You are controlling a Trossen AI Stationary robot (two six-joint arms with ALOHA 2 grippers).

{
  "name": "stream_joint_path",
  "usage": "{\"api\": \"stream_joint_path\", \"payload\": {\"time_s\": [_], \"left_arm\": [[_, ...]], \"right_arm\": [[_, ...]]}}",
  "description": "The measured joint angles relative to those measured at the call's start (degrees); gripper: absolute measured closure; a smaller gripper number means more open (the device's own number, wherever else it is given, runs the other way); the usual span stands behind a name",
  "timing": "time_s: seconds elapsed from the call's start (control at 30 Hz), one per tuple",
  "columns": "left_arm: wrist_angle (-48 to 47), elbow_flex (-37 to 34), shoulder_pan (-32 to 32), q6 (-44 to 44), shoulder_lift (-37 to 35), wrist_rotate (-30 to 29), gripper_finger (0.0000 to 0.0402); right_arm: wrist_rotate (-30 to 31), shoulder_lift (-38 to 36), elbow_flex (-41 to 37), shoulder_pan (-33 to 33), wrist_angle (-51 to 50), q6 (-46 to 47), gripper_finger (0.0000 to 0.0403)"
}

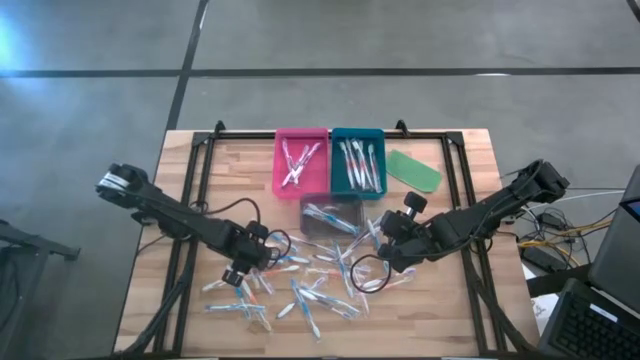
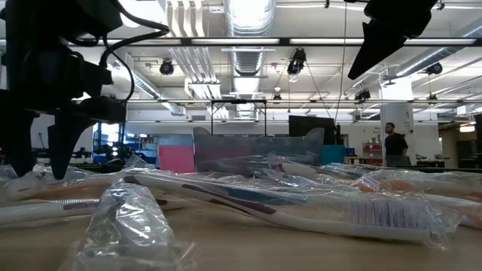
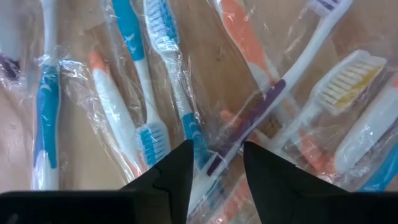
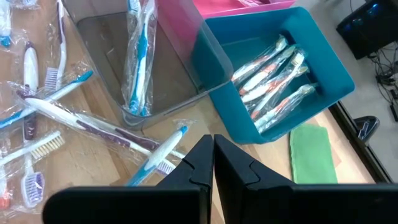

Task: Pick & Place Toothbrushes
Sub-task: Put the purple toothbrush into the pink bin

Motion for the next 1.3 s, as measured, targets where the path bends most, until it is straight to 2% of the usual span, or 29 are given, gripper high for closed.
{"api": "stream_joint_path", "payload": {"time_s": [0.37,0.63,0.9,1.13,1.23,1.3], "left_arm": [[0.0,0.3,0.0,0.1,0.1,0.1,0.0332],[-1.7,2.1,0.1,0.2,0.0,0.1,0.0369],[-7.7,7.3,0.0,0.2,-0.1,0.1,0.0368],[-8.6,11.5,0.0,0.1,-0.1,-0.2,0.037],[-8.5,13.3,0.1,-0.3,-0.1,-3.7,0.0369],[-8.5,14.8,0.1,-1.7,-0.1,-8.8,0.0368]], "right_arm": [[0.0,0.0,0.0,0.0,0.0,0.0,0.0394],[0.0,0.0,0.0,0.0,0.3,-0.4,0.0394],[0.0,0.0,-0.1,0.0,0.7,-0.4,0.0394],[0.0,0.0,-0.1,0.0,1.3,-0.3,0.0394],[0.0,0.0,-0.1,0.0,1.4,-0.2,0.0394],[0.0,0.0,-0.2,0.0,1.5,-0.2,0.0394]]}}
